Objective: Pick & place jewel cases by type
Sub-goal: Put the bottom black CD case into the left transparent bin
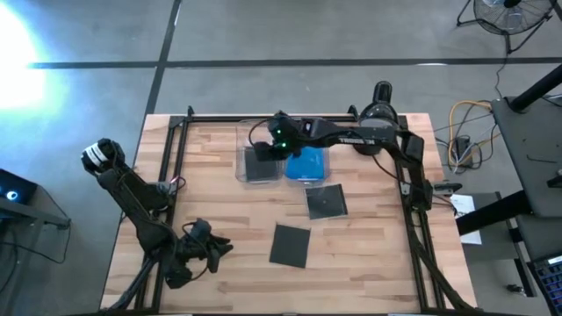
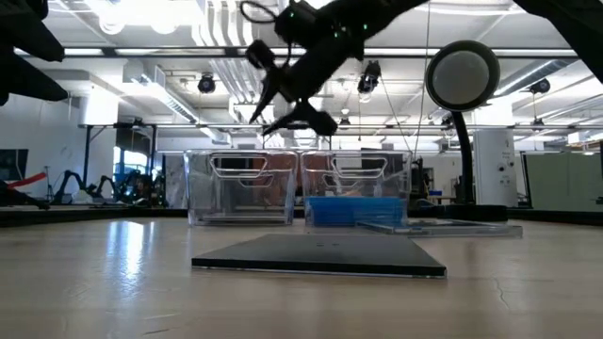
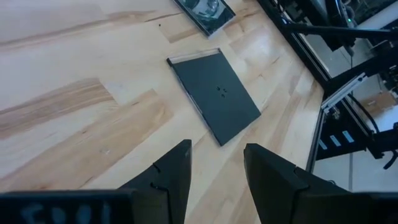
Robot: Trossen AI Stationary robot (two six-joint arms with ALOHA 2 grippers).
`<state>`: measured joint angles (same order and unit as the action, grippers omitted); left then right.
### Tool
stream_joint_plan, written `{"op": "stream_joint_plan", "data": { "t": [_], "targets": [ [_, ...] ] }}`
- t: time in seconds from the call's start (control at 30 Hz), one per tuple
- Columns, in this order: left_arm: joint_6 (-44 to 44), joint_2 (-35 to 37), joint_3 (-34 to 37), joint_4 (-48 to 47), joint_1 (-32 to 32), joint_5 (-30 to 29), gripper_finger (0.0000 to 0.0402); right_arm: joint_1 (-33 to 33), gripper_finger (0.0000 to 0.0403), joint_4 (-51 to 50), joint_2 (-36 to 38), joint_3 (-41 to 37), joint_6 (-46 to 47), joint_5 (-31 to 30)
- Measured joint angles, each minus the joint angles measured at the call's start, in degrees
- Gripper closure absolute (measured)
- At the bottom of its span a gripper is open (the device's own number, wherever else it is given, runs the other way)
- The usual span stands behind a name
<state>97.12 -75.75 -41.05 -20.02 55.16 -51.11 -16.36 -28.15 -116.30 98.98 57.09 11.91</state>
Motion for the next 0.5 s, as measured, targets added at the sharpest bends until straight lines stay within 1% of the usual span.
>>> {"op": "stream_joint_plan", "data": {
  "t": [0.1,0.2,0.23,0.27,0.3,0.33,0.4,0.43,0.5],
  "targets": [
    [0.02,0.0,0.02,0.04,-0.02,0.07,0.0273,0.97,0.0264,-5.21,2.02,5.48,-9.7,-3.61],
    [0.02,0.01,0.02,0.05,-0.04,0.07,0.0273,4.8,0.0249,-12.59,6.11,11.88,-24.45,-11.85],
    [0.01,0.02,0.04,0.01,-0.11,0.02,0.0273,6.85,0.0247,-16.5,7.2,13.8,-26.91,-15.12],
    [0.0,0.02,0.06,0.01,-0.35,0.02,0.0273,8.97,0.0246,-20.83,8.1,15.2,-27.58,-17.71],
    [0.0,-0.05,0.08,0.03,-0.69,0.03,0.0273,10.93,0.0246,-25.26,8.6,16.07,-27.32,-18.62],
    [-0.17,-0.15,0.15,0.03,-1.16,0.03,0.0273,12.72,0.0246,-29.71,8.72,16.49,-25.69,-17.95],
    [-1.82,-0.35,0.37,0.05,-2.59,0.98,0.0273,16.04,0.0246,-38.27,8.51,16.01,-20.55,-13.97],
    [-3.05,-0.4,0.58,0.28,-3.71,2.0,0.0273,17.97,0.0246,-41.07,8.43,15.06,-18.08,-13.21],
    [-6.74,-0.46,1.43,2.37,-7.06,4.97,0.0273,22.38,0.0246,-44.59,8.47,12.47,-14.45,-13.73]
  ]
}}
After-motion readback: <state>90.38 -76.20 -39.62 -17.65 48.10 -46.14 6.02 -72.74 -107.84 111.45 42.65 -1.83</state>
